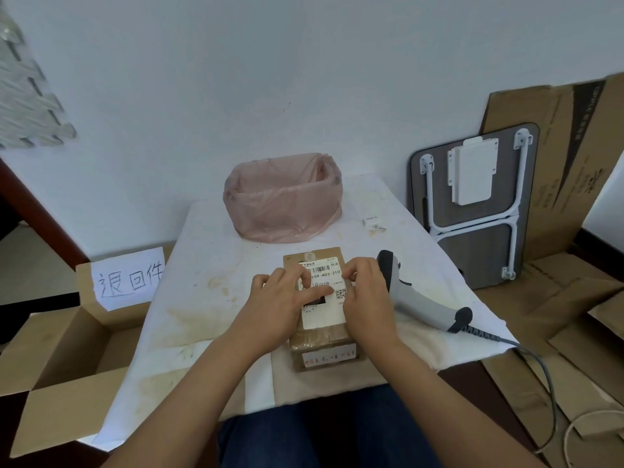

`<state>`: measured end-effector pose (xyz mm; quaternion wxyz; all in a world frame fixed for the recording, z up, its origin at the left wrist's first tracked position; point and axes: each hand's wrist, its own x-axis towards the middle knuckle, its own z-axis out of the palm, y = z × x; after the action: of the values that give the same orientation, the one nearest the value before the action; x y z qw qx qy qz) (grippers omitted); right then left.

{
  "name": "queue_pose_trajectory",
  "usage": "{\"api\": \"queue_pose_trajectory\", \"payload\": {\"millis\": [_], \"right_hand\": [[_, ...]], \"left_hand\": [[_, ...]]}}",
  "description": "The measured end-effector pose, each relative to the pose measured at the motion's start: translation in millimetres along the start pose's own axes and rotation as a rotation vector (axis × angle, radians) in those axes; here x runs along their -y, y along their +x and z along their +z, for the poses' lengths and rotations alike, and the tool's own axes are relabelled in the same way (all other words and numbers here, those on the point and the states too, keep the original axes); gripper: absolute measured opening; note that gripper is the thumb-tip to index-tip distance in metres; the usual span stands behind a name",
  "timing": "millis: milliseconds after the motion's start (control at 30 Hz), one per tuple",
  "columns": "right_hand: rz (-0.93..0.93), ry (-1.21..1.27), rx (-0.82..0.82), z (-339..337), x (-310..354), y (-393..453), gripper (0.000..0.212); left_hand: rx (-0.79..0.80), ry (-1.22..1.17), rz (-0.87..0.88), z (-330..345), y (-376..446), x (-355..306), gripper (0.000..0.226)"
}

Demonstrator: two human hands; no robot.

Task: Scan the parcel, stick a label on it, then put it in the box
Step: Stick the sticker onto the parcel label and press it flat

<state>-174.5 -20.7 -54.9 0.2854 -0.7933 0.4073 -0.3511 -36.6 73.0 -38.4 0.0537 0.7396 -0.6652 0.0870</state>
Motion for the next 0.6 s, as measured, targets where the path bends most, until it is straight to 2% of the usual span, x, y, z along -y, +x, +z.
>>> {"api": "queue_pose_trajectory", "payload": {"millis": [167,300,433,533,600], "right_hand": [[0.007,-0.029,0.010,0,0,-1,0.029],[0.020,-0.037,0.024,0,-1,-1,0.029],[0.030,-0.039,0.016,1,-3,0,0.027],[0.046,-0.015,0.008,1,-5,-1,0.014],[0.099,0.026,0.035,1,-4,0,0.016]], "left_hand": [[0.021,0.019,-0.012,-7,1,-4,0.064],[-0.031,-0.084,0.003,2,-2,2,0.051],[-0.049,-0.461,-0.088,9,-11,11,0.045],[-0.128,-0.796,-0.287,7,-19,8,0.043],[-0.109,-0.995,-0.486,3,-21,3,0.055]]}}
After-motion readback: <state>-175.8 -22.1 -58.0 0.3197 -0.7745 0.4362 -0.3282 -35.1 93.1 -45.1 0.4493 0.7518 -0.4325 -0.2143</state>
